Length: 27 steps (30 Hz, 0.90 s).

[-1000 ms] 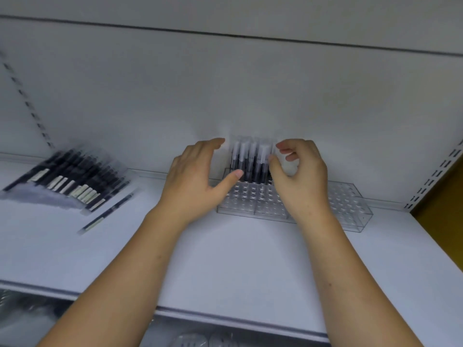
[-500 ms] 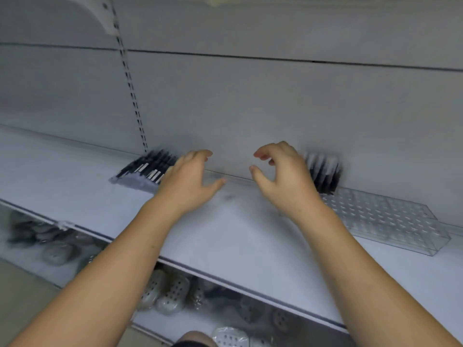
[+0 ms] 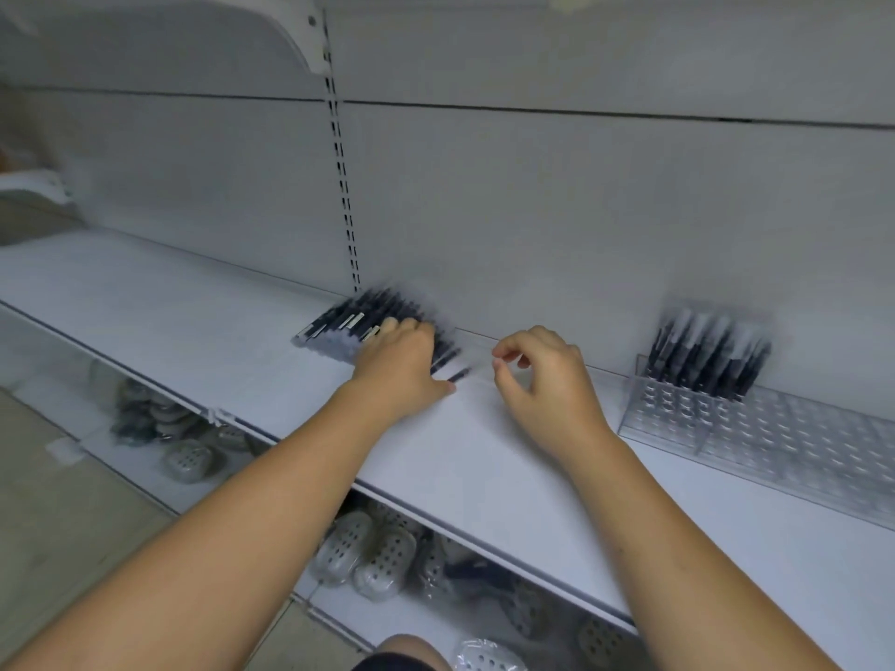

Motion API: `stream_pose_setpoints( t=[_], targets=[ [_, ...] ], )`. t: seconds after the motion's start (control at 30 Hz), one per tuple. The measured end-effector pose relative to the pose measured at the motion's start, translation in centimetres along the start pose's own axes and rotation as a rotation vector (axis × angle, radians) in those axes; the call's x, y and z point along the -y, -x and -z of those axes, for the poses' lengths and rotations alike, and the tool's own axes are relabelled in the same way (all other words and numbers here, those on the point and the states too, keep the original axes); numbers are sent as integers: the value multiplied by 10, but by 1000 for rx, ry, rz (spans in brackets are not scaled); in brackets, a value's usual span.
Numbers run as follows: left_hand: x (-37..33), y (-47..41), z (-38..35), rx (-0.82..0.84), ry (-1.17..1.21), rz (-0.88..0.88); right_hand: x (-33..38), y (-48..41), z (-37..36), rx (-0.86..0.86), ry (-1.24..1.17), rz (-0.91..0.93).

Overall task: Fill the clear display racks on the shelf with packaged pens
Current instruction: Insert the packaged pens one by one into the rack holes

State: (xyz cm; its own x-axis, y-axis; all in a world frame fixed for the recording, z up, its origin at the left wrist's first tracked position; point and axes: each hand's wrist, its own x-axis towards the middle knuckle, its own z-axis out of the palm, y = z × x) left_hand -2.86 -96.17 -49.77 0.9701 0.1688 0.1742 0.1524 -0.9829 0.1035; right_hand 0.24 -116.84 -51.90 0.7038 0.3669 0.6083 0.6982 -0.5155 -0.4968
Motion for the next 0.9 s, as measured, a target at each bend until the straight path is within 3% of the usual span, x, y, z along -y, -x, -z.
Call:
stream_pose_setpoints(
  t=[0.43, 0.9],
  targets=[
    [-20, -18, 18, 169, -99, 49, -7, 3, 4, -3, -67, -43],
    [-46, -19, 14, 315, -347, -79, -5, 1, 6, -10, -121, -90]
  ],
)
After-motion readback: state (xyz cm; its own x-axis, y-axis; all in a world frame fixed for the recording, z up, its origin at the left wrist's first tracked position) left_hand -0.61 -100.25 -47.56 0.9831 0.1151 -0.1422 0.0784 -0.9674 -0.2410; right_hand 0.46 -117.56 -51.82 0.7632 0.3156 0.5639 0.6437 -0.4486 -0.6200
